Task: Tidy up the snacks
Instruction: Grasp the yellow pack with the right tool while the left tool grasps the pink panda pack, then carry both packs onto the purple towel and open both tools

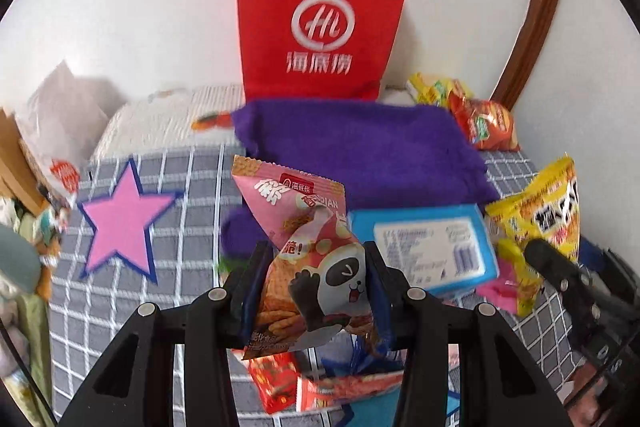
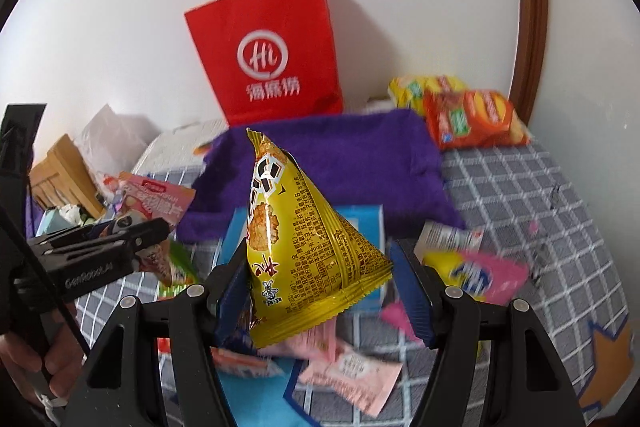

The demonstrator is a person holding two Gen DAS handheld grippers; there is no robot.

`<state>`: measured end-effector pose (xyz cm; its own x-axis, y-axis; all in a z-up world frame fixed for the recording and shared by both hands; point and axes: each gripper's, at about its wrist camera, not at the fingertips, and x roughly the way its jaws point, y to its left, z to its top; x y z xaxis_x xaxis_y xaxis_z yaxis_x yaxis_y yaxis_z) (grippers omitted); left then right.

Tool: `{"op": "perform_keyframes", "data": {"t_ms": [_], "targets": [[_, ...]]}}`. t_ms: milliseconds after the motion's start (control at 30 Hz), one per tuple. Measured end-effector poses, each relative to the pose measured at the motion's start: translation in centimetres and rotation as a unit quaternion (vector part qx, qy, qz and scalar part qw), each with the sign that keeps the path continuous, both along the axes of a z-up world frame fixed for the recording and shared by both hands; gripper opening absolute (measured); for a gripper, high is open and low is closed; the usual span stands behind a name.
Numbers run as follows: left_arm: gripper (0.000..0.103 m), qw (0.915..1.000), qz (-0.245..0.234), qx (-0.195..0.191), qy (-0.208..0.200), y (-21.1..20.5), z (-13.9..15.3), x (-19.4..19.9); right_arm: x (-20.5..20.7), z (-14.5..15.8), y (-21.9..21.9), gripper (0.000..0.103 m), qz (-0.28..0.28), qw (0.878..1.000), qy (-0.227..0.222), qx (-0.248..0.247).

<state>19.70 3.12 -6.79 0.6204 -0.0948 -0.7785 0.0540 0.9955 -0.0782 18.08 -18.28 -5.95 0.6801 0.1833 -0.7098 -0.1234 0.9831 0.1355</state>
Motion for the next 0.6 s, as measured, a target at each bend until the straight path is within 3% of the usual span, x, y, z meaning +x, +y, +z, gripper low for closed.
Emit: {"op": "perform_keyframes", "data": {"t_ms": [333,600], "targets": [[0.043,0.9991,-0.004,0.0,-0.042,0.0,4.8,3.1,5.2,6.1,0.8,0.067,0.008,0.999,-0.05,-0.008],[0.043,0.9987,0.009,0.0,-0.051,0.5,5.8,6.0,8.9,7.5,1.5,0.067,0.016,0.998,-0.052,-0.012]]}}
